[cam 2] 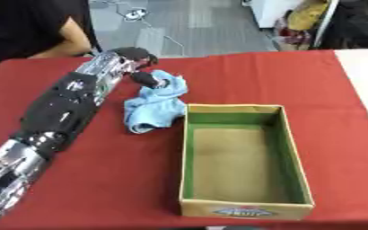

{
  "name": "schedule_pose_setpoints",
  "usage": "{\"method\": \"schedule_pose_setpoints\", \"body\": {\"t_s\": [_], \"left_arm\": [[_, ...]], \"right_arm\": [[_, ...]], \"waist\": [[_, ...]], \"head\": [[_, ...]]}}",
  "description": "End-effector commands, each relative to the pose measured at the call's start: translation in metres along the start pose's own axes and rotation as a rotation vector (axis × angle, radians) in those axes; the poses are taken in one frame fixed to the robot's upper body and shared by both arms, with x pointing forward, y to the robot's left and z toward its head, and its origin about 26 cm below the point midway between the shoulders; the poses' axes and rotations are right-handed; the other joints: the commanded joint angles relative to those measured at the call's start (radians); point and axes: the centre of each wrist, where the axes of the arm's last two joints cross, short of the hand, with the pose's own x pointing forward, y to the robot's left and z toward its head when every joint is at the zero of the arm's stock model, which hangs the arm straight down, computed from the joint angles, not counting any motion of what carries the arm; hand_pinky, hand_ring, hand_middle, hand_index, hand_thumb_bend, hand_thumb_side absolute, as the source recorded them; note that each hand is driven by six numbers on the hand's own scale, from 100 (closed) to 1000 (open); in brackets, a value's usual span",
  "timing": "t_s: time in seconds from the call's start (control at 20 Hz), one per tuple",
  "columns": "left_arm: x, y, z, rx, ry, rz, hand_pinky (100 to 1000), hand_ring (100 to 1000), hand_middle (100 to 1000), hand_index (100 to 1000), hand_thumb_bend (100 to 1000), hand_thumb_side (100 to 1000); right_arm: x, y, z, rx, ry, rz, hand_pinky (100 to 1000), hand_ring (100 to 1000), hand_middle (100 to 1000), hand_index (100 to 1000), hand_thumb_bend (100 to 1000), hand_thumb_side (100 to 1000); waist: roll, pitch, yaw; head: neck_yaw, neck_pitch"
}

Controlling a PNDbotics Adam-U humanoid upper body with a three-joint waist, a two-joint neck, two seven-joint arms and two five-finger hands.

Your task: Pick up objects on the table and place them in the box.

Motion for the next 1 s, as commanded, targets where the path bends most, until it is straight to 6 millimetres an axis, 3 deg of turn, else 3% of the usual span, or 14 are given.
{"method": "schedule_pose_setpoints", "body": {"t_s": [0.05,0.3,0.75,0.85,0.9,1.0], "left_arm": [[-0.004,0.012,0.005,-0.061,-0.041,-0.016,339,385,775,899,864,862],[-0.012,0.004,0.007,-0.239,-0.083,0.009,331,375,762,875,888,877],[-0.004,-0.003,0.009,-0.322,-0.138,0.007,327,369,752,864,933,820],[-0.002,-0.002,0.010,-0.335,-0.134,-0.022,358,396,774,908,986,790],[0.000,0.001,0.011,-0.334,-0.127,-0.054,429,483,831,987,1000,772],[0.007,0.009,0.016,-0.300,-0.104,-0.171,476,537,851,1000,998,763]], "right_arm": [[0.006,-0.006,-0.006,0.014,-0.025,0.023,604,776,802,984,100,749],[0.006,-0.007,-0.005,0.016,-0.021,0.028,604,776,802,983,100,748],[0.006,-0.007,-0.006,0.017,-0.023,0.029,604,776,802,983,100,748],[0.006,-0.008,-0.006,0.018,-0.024,0.029,604,776,802,983,100,748],[0.006,-0.008,-0.006,0.017,-0.024,0.029,605,776,802,983,100,748],[0.006,-0.008,-0.007,0.018,-0.026,0.029,604,776,802,983,100,748]], "waist": [[0.001,-0.012,-0.001],[0.006,-0.014,0.000],[0.007,-0.014,-0.002],[0.007,-0.014,-0.002],[0.008,-0.013,-0.003],[0.008,-0.013,-0.004]], "head": [[0.001,-0.002],[-0.009,-0.002],[-0.011,-0.002],[-0.012,-0.002],[-0.012,-0.002],[-0.014,-0.002]]}}
